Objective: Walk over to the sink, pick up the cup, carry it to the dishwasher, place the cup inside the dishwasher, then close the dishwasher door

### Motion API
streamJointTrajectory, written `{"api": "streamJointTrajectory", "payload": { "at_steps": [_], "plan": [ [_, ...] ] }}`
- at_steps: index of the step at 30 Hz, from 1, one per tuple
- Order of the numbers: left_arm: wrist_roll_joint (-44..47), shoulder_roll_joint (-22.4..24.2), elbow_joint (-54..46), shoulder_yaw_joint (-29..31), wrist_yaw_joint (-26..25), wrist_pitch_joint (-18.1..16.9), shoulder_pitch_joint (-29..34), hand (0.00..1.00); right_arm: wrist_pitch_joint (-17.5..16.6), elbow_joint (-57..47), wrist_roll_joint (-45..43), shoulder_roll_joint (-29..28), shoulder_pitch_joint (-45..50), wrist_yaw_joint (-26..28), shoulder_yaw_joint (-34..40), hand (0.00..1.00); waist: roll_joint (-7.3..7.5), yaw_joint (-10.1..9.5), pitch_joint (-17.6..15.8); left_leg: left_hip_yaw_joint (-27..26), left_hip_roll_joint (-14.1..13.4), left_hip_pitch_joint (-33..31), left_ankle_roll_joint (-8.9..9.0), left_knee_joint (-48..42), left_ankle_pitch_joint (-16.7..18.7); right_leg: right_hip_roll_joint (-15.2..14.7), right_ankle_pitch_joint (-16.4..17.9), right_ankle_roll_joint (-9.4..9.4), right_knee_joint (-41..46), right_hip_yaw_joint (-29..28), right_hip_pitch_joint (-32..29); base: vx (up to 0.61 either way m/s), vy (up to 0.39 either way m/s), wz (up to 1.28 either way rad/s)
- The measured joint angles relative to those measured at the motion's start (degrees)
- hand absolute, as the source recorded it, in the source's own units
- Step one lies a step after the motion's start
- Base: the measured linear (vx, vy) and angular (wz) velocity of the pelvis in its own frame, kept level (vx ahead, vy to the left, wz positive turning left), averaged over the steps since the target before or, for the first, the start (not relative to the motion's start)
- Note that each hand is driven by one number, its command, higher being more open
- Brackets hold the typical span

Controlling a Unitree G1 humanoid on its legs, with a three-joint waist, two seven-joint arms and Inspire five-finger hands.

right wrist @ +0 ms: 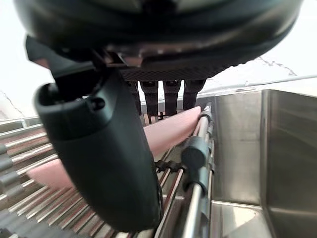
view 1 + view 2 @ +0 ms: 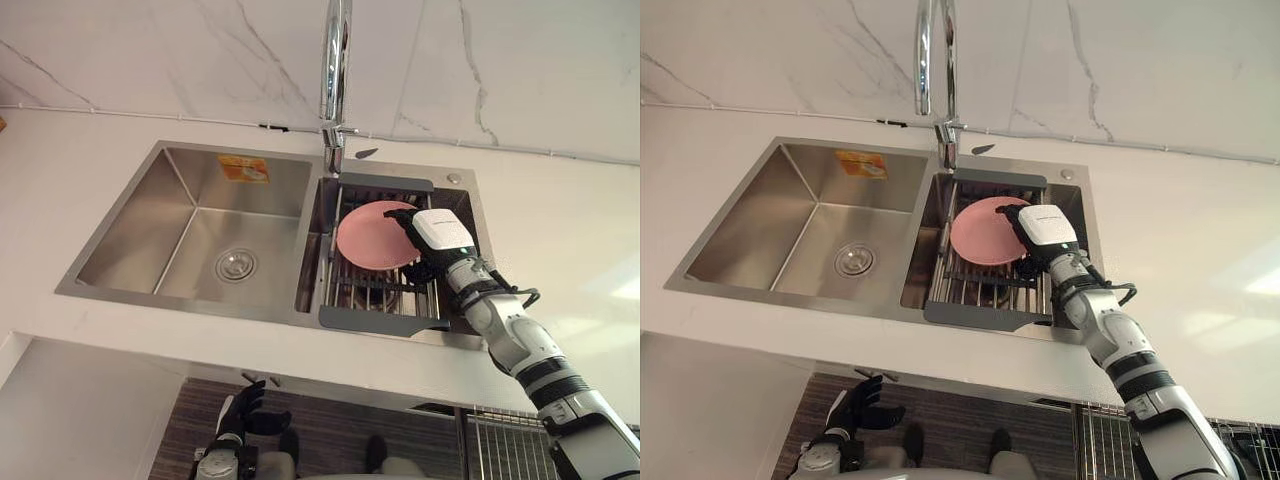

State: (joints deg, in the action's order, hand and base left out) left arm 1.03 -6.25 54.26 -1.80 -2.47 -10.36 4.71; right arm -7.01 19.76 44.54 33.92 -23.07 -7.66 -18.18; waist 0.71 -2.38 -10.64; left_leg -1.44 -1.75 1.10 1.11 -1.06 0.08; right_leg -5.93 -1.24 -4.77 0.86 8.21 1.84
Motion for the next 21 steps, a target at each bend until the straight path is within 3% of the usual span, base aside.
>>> {"api": "streamJointTrajectory", "payload": {
  "at_steps": [12,21],
  "plan": [
    [0.10,0.10,-0.14,-0.02,-0.11,0.02,-0.42,0.90,-1.11,-3.88,-3.21,-0.12,-0.12,-1.17,0.58,0.30,0.00,-0.01,-1.06,-0.05,0.02,-0.01,-0.04,-0.83,0.36,-0.07,0.02,-0.02,0.30,-0.10,0.20,-0.01,0.000,0.00],
    [0.08,0.21,0.14,0.23,-0.15,0.75,-0.44,0.90,-1.18,-13.89,-9.31,-2.86,8.80,-0.23,5.60,0.30,0.05,0.41,-1.05,-0.61,-0.03,2.21,-0.04,-0.42,0.35,-0.06,0.02,-0.02,0.33,-0.67,1.96,-0.02,-0.001,-0.02]
  ]
}}
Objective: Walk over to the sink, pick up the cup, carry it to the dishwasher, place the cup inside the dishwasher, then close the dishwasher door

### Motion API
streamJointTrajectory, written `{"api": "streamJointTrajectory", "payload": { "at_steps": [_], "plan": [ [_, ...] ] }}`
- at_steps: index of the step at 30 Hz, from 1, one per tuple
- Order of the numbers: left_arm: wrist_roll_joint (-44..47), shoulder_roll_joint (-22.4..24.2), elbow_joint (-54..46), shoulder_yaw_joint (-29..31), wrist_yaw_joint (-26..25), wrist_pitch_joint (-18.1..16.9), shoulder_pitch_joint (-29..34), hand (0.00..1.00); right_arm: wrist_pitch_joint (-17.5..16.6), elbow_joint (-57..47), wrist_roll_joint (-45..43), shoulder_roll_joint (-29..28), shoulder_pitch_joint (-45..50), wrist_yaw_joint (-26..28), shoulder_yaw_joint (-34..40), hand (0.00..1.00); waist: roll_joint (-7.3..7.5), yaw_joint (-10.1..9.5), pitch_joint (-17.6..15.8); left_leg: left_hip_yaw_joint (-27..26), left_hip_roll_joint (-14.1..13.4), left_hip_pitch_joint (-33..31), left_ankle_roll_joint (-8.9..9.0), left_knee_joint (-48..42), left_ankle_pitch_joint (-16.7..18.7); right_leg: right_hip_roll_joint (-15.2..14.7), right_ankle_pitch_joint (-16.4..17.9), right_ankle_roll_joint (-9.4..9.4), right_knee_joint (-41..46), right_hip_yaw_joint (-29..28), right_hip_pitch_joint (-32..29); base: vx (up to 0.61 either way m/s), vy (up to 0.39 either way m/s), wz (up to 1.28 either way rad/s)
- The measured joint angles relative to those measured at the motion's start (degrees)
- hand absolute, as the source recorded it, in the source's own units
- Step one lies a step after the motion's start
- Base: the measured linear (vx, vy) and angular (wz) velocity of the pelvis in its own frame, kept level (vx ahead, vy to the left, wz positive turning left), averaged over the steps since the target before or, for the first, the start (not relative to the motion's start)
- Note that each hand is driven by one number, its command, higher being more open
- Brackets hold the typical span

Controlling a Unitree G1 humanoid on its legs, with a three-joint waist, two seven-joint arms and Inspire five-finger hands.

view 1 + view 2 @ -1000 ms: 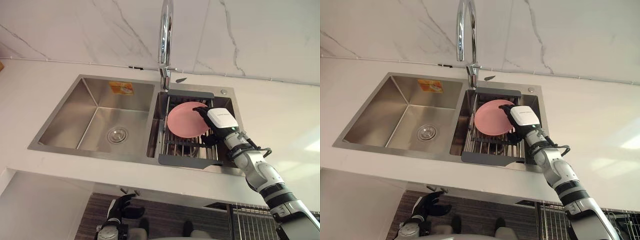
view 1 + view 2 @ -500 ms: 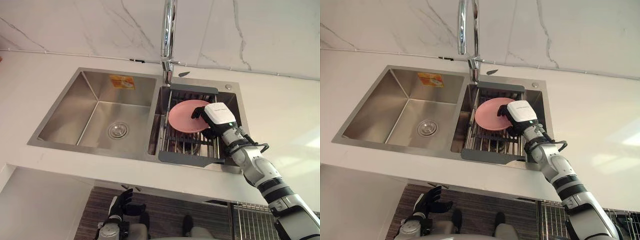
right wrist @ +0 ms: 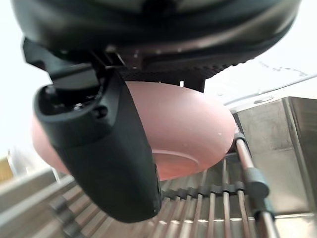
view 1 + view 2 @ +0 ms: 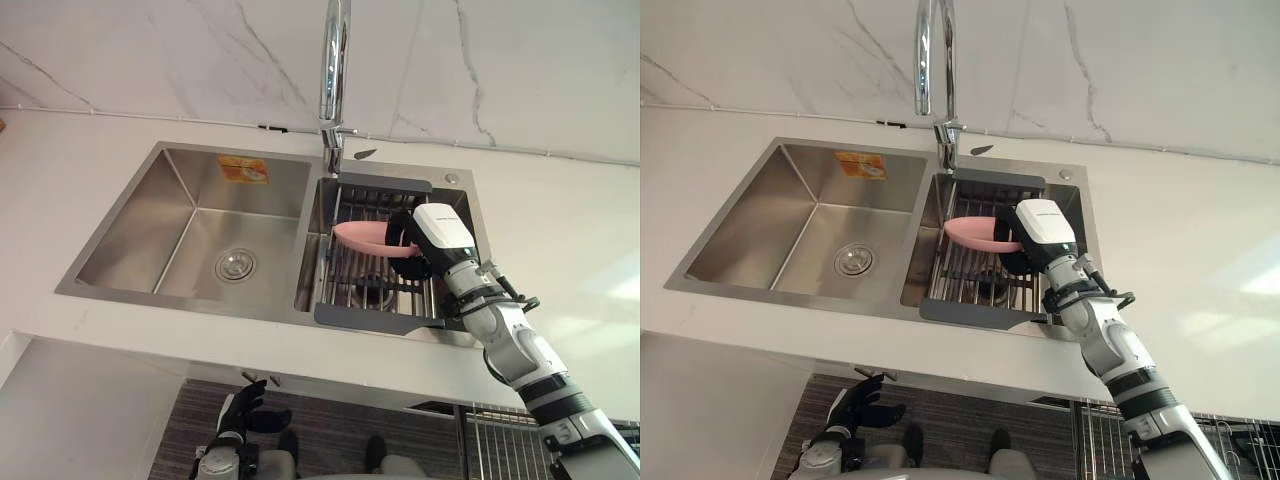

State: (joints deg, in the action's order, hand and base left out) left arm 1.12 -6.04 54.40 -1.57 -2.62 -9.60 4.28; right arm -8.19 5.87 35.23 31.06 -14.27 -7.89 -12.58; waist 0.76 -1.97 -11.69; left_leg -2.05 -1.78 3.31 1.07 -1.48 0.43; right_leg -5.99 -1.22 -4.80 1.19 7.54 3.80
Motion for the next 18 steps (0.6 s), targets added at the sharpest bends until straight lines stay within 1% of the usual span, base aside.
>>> {"api": "streamJointTrajectory", "payload": {
  "at_steps": [5,7,11,13,16,18],
  "plan": [
    [-0.02,-0.01,0.45,0.08,0.00,0.51,0.00,0.90,-0.37,-7.18,-0.75,-0.60,5.29,0.11,2.64,0.30,0.08,0.63,0.06,-0.38,-0.03,1.72,-0.04,0.75,-0.13,0.06,0.00,0.00,-0.01,-0.43,1.11,-0.04,-0.007,-0.04],
    [-0.03,-0.04,0.99,0.22,0.00,0.54,0.02,0.90,-0.83,-11.22,-1.94,-2.13,7.77,0.09,4.58,0.30,0.19,1.25,0.15,-0.60,-0.09,2.49,-0.02,1.09,-0.20,0.13,0.00,0.00,-0.03,-0.65,1.56,-0.03,-0.012,-0.05],
    [-0.05,0.26,1.92,1.43,0.01,0.64,-0.03,0.90,-1.61,-18.83,-2.64,-4.74,11.73,-0.04,8.93,0.30,0.45,1.58,0.39,-1.29,-0.27,4.31,-0.06,2.39,-0.41,0.24,-0.01,0.01,-0.31,-1.24,2.54,-0.02,-0.010,-0.09],
    [-0.11,0.24,2.32,1.67,0.02,0.79,-0.05,0.90,-2.29,-23.07,-3.83,-7.13,13.63,-0.45,12.16,0.30,0.79,1.85,0.69,-1.70,-0.36,5.13,-0.02,2.95,-0.51,0.21,-0.01,0.01,-0.54,-1.56,3.02,-0.02,-0.001,-0.08],
    [-0.14,0.34,2.53,1.73,0.00,1.10,-0.05,0.90,-2.89,-26.90,-4.76,-9.70,15.82,-1.46,14.88,0.30,0.92,2.23,1.17,-1.92,-0.33,5.71,-0.05,3.55,-0.69,0.19,-0.01,0.01,-0.61,-1.74,3.27,-0.02,-0.002,-0.03],
    [-0.28,0.32,2.69,1.73,-0.03,1.12,-0.04,0.90,-3.12,-27.85,-4.84,-10.78,16.82,-2.04,15.09,0.30,0.95,2.56,1.32,-2.08,-0.34,5.93,-0.04,3.68,-0.71,0.19,-0.01,0.02,-0.61,-1.93,3.33,-0.03,-0.002,-0.06]
  ]
}}
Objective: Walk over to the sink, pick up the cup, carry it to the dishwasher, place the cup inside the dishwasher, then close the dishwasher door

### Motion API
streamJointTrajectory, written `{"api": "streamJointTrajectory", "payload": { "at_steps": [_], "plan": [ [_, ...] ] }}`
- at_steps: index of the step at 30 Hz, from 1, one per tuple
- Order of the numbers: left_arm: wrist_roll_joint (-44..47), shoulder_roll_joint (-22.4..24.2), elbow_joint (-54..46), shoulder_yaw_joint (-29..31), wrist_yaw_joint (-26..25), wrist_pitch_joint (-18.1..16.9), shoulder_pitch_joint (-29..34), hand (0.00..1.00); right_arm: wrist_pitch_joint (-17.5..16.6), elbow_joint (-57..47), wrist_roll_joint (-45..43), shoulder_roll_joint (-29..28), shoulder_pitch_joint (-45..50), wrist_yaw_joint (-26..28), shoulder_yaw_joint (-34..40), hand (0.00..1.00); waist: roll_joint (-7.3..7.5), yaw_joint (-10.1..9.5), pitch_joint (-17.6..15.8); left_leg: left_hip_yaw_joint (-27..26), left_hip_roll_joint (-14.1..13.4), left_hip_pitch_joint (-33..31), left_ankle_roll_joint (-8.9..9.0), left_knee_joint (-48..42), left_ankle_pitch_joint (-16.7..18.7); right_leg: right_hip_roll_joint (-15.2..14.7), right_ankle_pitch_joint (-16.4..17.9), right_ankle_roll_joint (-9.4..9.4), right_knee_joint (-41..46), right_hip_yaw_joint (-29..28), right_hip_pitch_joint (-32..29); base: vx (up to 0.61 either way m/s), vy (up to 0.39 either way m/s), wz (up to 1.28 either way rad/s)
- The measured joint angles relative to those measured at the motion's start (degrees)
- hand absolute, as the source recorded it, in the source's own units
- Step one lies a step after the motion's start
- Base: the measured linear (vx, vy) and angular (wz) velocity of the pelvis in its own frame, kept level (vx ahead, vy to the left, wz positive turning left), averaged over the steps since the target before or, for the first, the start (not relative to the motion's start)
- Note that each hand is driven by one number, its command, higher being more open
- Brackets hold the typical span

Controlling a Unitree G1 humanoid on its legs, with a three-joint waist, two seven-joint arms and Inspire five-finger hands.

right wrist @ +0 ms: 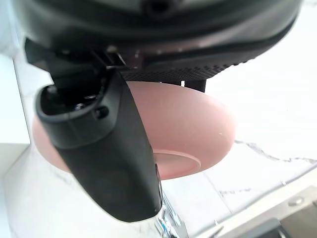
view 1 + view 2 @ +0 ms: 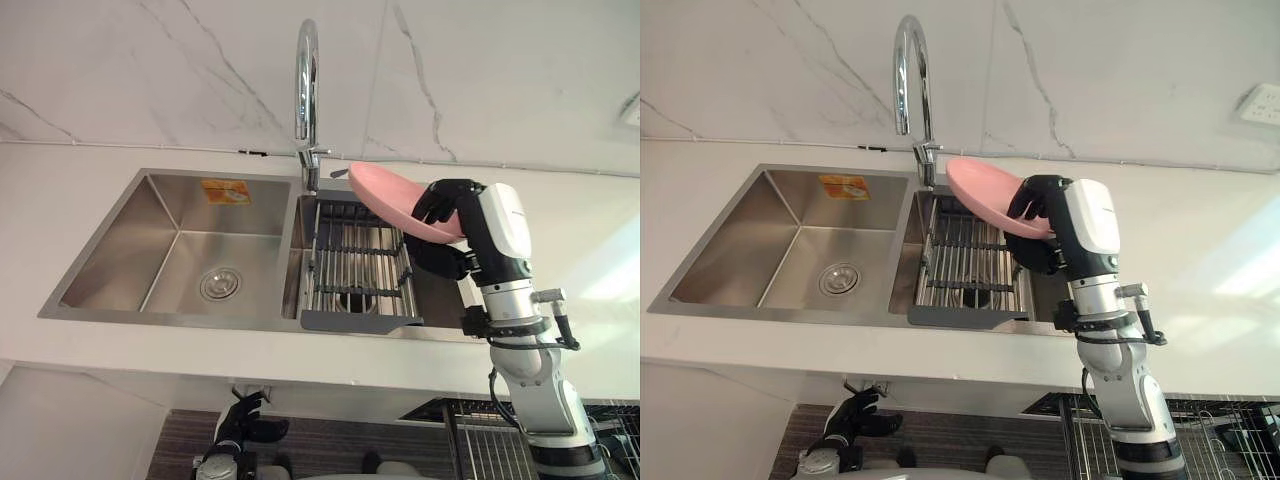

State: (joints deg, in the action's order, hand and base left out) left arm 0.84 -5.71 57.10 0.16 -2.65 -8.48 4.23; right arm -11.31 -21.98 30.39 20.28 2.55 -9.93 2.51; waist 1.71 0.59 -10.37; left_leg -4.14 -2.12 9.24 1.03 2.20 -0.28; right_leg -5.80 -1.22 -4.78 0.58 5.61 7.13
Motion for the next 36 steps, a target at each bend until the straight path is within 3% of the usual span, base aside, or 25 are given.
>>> {"api": "streamJointTrajectory", "payload": {
  "at_steps": [10,14,19,23,26,30,31,32,33,34,36],
  "plan": [
    [-0.35,0.02,1.81,-0.52,-0.07,-0.05,-0.01,0.90,-0.11,-3.58,0.02,-4.69,7.44,-0.41,1.58,0.30,-0.18,0.88,1.29,-0.49,0.05,-0.03,0.02,-0.35,0.03,-0.06,0.02,0.02,0.04,-0.45,-0.04,-0.02,-0.004,-0.02],
    [-0.34,-0.05,1.96,-0.60,-0.10,-0.14,-0.08,0.90,-0.19,-6.03,-0.01,-4.66,7.44,-1.92,3.74,0.30,-0.64,1.88,1.09,1.63,-0.16,-4.80,0.27,-7.01,3.12,-0.13,0.30,0.26,0.41,1.38,-0.55,-0.06,-0.019,0.25],
    [-0.25,0.13,2.04,-1.02,-0.22,-0.12,-1.02,0.90,-0.20,-7.45,-1.25,-3.82,7.06,-3.00,4.21,0.30,-1.57,1.79,0.73,2.04,-0.92,-10.49,0.73,-14.59,5.56,0.03,3.12,0.78,8.10,0.22,-7.49,-0.05,-0.013,-0.10],
    [-0.34,0.21,2.01,-1.88,-0.80,-0.40,-1.29,0.90,-0.20,-5.97,-1.24,-2.23,5.69,-2.99,3.37,0.30,-2.02,1.95,0.61,7.10,0.02,-12.37,1.45,-18.91,9.02,0.70,4.40,0.56,12.90,-4.41,-11.98,-0.04,0.012,-0.55],
    [-0.24,0.18,2.07,-1.81,-0.93,-0.46,-1.05,0.90,0.13,-5.35,-0.96,-2.59,7.25,-3.03,4.08,0.30,-2.12,3.52,0.45,4.72,0.33,-14.74,1.02,-21.94,10.57,0.79,3.70,-0.35,13.59,-7.51,-15.13,-0.08,0.088,-0.52],
    [0.03,-0.07,1.62,-1.63,-1.38,-0.83,-1.56,0.90,2.76,-2.28,1.45,-4.21,6.96,-3.05,3.67,0.30,-1.86,2.96,-0.61,-2.48,-0.75,-18.09,-1.07,-27.74,13.52,2.87,-1.10,-1.50,11.77,-15.37,-18.94,-0.11,0.158,-1.10],
    [0.12,-0.40,1.41,-1.67,-1.90,-0.99,-2.10,0.90,3.69,-1.42,2.45,-4.64,6.97,-3.11,3.68,0.30,-1.39,3.12,-1.29,-4.56,-1.00,-18.35,-1.97,-27.77,13.63,2.94,-2.36,0.17,9.53,-16.51,-19.48,-0.18,0.170,-1.19],
    [0.32,0.08,2.11,-1.46,-2.22,-1.04,-2.61,0.90,4.38,-0.77,3.22,-4.56,6.78,-3.12,3.66,0.30,-1.84,2.86,-2.27,-7.56,-2.37,-18.20,-3.37,-26.24,12.75,2.03,-0.72,2.44,12.02,-12.41,-20.57,-0.26,0.191,-1.09],
    [0.29,0.11,2.10,-1.47,-2.32,-1.09,-2.83,0.90,4.51,-0.59,3.58,-4.60,6.82,-3.12,3.56,0.30,-2.00,2.63,-2.66,-9.01,-2.91,-18.04,-3.55,-25.68,12.43,1.54,1.00,3.17,16.85,-9.71,-22.10,-0.26,0.161,-1.13],
    [0.31,-0.39,2.18,-1.24,-2.57,-0.94,-3.07,0.90,4.53,-0.22,4.07,-4.62,6.93,-3.12,3.00,0.30,-1.68,2.52,-2.68,-11.46,-3.03,-16.93,-4.22,-23.58,11.59,-0.30,5.55,3.49,26.25,-4.27,-22.73,-0.18,0.133,-0.82],
    [0.31,-0.75,2.15,-1.22,-2.69,-0.40,-3.02,0.90,4.12,-0.22,5.24,-4.62,6.89,-3.15,2.70,0.30,-1.29,2.23,-2.43,-13.92,-3.03,-16.21,-4.54,-21.36,10.67,-1.57,10.09,2.99,30.05,-0.79,-19.48,-0.09,0.046,-0.76]
  ]
}}
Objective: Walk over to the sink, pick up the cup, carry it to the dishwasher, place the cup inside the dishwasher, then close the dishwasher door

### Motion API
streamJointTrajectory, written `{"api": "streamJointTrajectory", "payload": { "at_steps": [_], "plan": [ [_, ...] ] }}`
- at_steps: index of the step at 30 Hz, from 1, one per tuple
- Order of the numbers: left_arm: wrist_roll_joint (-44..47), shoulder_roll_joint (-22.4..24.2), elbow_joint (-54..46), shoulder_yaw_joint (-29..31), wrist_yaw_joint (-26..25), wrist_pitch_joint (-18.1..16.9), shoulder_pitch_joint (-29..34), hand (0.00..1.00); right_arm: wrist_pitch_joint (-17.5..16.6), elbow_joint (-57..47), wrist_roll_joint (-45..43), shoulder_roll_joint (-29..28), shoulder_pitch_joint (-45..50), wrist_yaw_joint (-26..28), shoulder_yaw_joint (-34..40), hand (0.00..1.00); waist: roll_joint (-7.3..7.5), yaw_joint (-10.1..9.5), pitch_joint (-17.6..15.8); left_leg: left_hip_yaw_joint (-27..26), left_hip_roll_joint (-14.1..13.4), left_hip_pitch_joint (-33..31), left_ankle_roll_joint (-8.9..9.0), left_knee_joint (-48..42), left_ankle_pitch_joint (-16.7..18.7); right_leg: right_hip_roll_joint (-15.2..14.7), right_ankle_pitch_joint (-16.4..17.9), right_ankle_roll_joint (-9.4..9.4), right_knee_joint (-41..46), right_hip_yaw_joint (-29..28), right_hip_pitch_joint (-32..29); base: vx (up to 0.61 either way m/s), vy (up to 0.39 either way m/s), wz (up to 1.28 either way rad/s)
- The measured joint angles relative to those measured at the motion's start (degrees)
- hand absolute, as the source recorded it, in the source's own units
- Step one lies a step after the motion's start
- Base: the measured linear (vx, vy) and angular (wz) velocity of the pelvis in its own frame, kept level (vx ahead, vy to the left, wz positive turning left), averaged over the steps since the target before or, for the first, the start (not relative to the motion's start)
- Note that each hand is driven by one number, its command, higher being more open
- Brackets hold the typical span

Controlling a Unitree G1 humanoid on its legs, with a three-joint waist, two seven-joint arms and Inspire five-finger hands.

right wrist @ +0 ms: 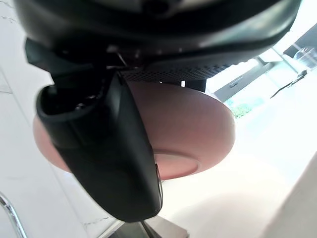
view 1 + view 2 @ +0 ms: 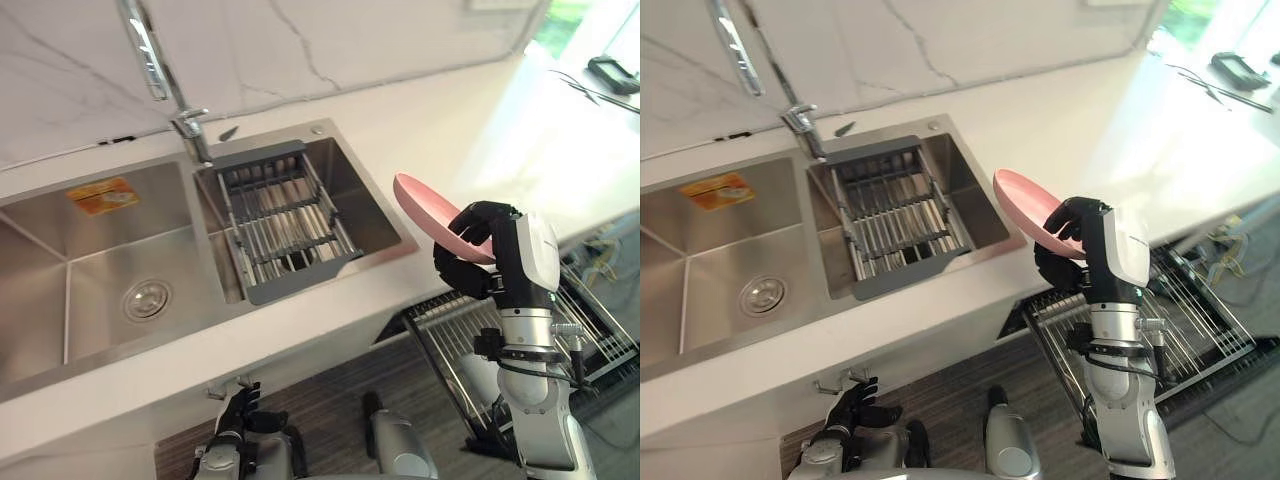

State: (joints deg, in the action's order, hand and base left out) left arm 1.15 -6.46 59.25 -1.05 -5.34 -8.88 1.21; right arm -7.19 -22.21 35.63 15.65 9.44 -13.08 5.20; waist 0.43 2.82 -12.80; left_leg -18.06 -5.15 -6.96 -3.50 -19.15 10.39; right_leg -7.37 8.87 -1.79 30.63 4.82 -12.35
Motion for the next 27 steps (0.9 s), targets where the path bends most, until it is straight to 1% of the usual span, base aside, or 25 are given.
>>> {"api": "streamJointTrajectory", "payload": {
  "at_steps": [1,2,3,4,5,6,7,9,12,17,18,22,24,27],
  "plan": [
    [0.00,-0.30,-0.07,0.01,-0.16,0.08,0.02,0.90,-0.15,0.00,0.21,0.00,-0.01,-0.01,-0.10,0.30,0.22,-0.16,0.15,-0.68,0.01,-0.03,0.11,0.60,-0.26,-0.08,1.14,-0.24,-0.50,0.62,1.42,-0.10,-0.035,-0.79],
    [-0.01,-0.97,-0.41,0.25,-0.61,0.30,0.09,0.90,-0.22,0.04,0.60,0.04,-0.02,0.00,-0.49,0.30,0.99,-0.55,0.61,-1.74,0.33,-0.34,0.86,1.79,-0.51,-0.09,2.61,-0.73,-5.17,1.45,4.63,-0.10,-0.079,-0.86],
    [0.01,-1.69,-0.53,1.26,-0.93,0.61,0.15,0.90,-0.34,0.28,0.70,0.05,-0.44,0.01,-1.09,0.30,2.16,-1.25,1.25,-1.76,1.31,-1.09,1.77,2.51,-1.09,-0.01,3.05,-1.18,-13.25,1.47,6.98,-0.06,-0.086,-0.90],
    [-0.07,-1.78,-0.26,1.50,-1.07,0.85,-0.04,0.90,-0.52,0.75,0.73,0.22,-0.90,0.00,-1.11,0.30,1.96,-1.47,1.22,-1.47,1.10,-1.33,2.06,2.59,-1.40,0.56,2.08,-1.76,-15.79,1.29,7.60,-0.02,-0.089,-0.73],
    [0.00,-1.90,-0.10,1.63,-1.00,1.24,0.47,0.90,-0.52,2.12,0.69,0.20,-0.91,-0.08,-0.95,0.30,1.51,-1.06,1.56,0.17,0.90,-1.19,2.36,3.15,-2.80,1.84,0.19,-1.45,-18.62,0.73,8.73,0.02,-0.072,-0.34],
    [0.13,-2.06,-0.07,1.86,-1.06,1.84,0.83,0.90,-0.27,3.19,0.64,0.21,-0.66,-0.20,-0.70,0.30,1.58,-0.47,1.78,0.28,0.50,-0.72,2.74,3.48,-3.14,2.40,-0.51,-1.26,-19.97,0.81,9.75,0.05,-0.085,-0.18],
    [0.55,-2.37,-0.05,1.91,-1.32,2.39,1.13,0.90,0.24,3.69,0.56,0.20,-0.06,-0.20,-0.18,0.30,1.72,-0.33,2.06,0.24,0.28,-0.08,3.14,4.08,-3.42,2.75,-0.75,-1.15,-20.61,0.75,10.36,0.05,-0.086,-0.03],
    [1.21,-2.52,-0.04,1.89,-1.40,2.71,1.48,0.90,0.29,3.70,0.53,0.16,0.92,-0.21,1.28,0.30,1.71,-0.25,2.10,0.26,0.45,1.32,3.40,5.61,-4.09,2.84,-0.91,-1.19,-21.25,0.86,11.45,0.05,-0.073,0.01],
    [1.25,-2.80,-0.02,1.90,-1.11,3.62,1.84,0.90,0.29,3.69,0.53,-0.02,2.40,-0.23,2.60,0.30,1.96,-0.29,2.38,0.67,1.02,3.62,3.45,7.77,-5.02,2.77,-1.63,-1.26,-23.15,1.41,13.98,0.02,-0.019,0.10],
    [1.00,-3.37,-0.09,1.77,-0.84,3.15,3.20,0.90,0.26,3.69,0.54,-0.60,4.62,-0.84,4.99,0.30,2.22,-0.28,3.16,0.84,2.28,6.37,3.16,10.39,-6.30,2.14,-2.97,-1.83,-26.09,1.53,16.87,-0.03,0.026,0.05],
    [0.91,-3.44,-0.09,1.77,-0.85,2.46,3.68,0.90,0.26,3.69,0.55,-0.61,5.51,-0.85,5.88,0.30,2.21,-0.24,3.40,0.87,2.69,6.85,3.05,11.05,-6.65,1.88,-3.15,-2.02,-26.46,1.55,17.23,-0.07,0.042,0.04],
    [-0.77,-3.21,-0.06,1.73,-0.77,0.92,5.61,0.90,0.42,3.83,0.59,-0.61,9.12,-1.38,10.56,0.30,1.59,0.17,5.50,1.37,4.06,7.50,2.39,13.32,-7.96,1.21,-3.52,-2.36,-27.02,1.92,17.31,-0.05,0.044,0.07],
    [-1.23,-3.13,-0.06,1.73,-0.82,0.79,6.58,0.90,0.66,4.46,0.58,-0.61,9.73,-2.26,13.15,0.30,1.33,0.62,5.71,1.57,4.56,7.73,2.22,14.30,-8.43,0.74,-3.58,-2.51,-27.08,2.00,17.13,-0.06,0.040,0.06],
    [-1.22,-2.94,0.01,1.73,-0.87,0.82,8.32,0.90,1.62,7.64,0.56,-0.61,9.78,-3.49,17.69,0.30,0.96,1.21,5.94,1.89,5.41,7.61,2.48,16.29,-9.14,0.40,-3.70,-2.72,-26.91,2.01,16.08,-0.05,0.052,0.02]
  ]
}}
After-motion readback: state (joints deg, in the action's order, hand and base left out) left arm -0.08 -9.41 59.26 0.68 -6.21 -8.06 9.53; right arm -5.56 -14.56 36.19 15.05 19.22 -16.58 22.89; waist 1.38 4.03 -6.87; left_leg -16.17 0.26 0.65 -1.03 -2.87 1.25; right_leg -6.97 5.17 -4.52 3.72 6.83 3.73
